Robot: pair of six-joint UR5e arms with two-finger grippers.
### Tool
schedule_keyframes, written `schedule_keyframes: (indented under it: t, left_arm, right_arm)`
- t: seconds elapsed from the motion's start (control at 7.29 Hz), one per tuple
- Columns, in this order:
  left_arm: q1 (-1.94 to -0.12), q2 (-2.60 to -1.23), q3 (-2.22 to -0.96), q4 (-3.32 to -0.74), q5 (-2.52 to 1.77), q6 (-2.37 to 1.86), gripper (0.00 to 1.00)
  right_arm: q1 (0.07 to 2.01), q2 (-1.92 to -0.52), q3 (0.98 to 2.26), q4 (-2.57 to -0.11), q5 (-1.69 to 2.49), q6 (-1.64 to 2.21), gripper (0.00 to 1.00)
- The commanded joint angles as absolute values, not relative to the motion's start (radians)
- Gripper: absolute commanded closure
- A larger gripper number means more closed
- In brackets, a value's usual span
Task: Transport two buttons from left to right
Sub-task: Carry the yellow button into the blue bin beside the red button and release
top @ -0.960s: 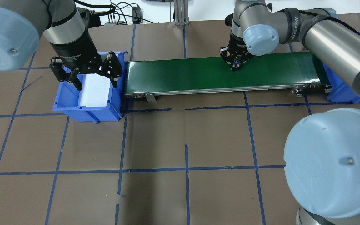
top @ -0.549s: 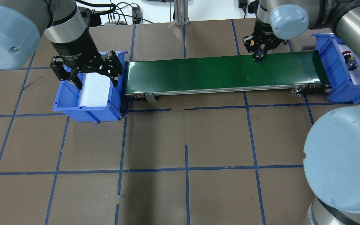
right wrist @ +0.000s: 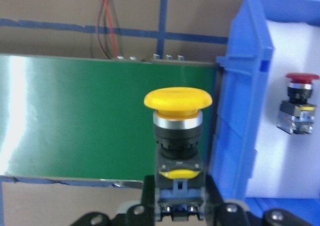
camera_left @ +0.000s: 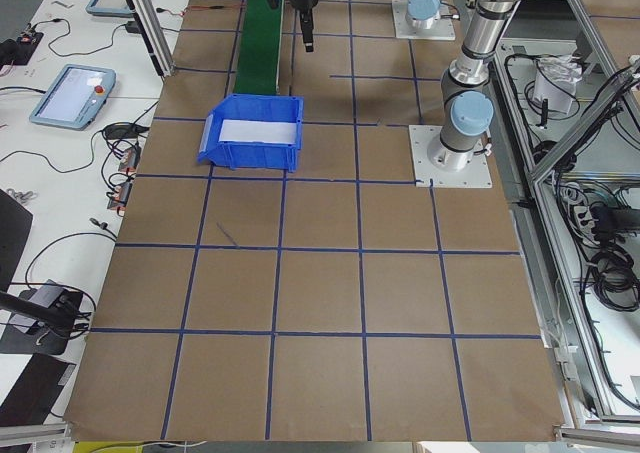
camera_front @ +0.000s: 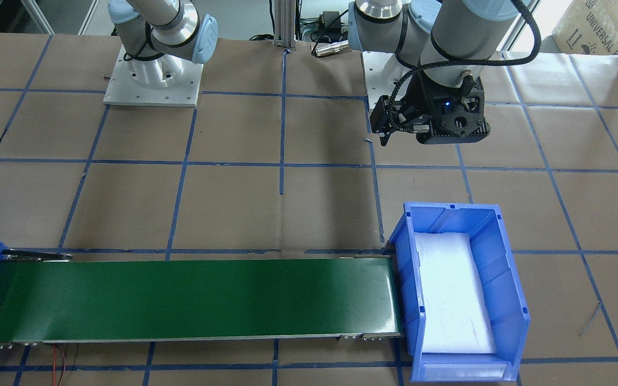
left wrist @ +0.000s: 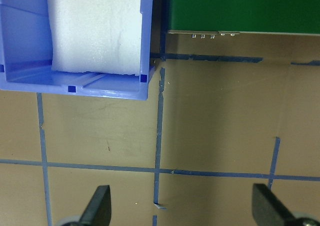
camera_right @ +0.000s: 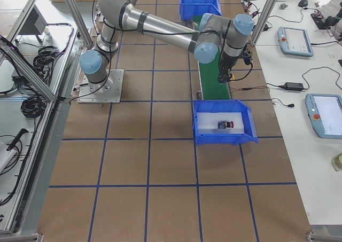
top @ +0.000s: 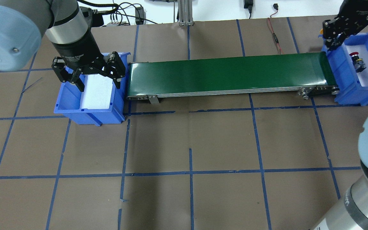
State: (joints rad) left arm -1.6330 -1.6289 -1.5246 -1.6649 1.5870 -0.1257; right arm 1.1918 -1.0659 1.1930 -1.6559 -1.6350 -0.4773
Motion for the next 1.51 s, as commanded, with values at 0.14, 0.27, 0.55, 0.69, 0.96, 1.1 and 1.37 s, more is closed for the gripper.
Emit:
schedule_keyframes:
  t: [0.14,0.27,0.55,0.69,0.96,1.1,1.37]
  left_arm:
    - [-1.634,-1.632,-1.523,-1.663,1.586,-0.126,0.0]
    - [-1.634,-1.632,-1.523,-1.663,1.586,-0.126,0.0]
    - [-1.632,-1.632,-1.522,-1.663,1.586,-0.126,0.0]
    - [-1.634,-1.637,-1.522,-1.661,1.585,-0.126,0.0]
    - [-1.634,-1.635,-1.522,-1.661,1.585,-0.126,0.0]
    - [-1.634,-1.635,-1.522,-1.661,1.586,-0.126,0.0]
    - [-1.632,-1.632,-1.523,-1.663,1.586,-0.126,0.0]
  right_arm:
    - [1.016,-0.973,1.152,-1.693,-1.634,-0.752,0.79]
    - [1.003,-0.93,1.149,-1.733,-1.625,-0.767,0.76]
    - [1.002,-0.893,1.16,-1.729,-1.621,-0.761,0.77]
    - [1.005,-0.875,1.163,-1.729,-1.621,-0.758,0.77]
    - [1.009,-0.865,1.172,-1.726,-1.621,-0.756,0.76]
    - [1.009,-0.859,1.177,-1.726,-1.621,-0.761,0.76]
    - [1.009,-0.861,1.18,-1.727,-1.624,-0.761,0.68]
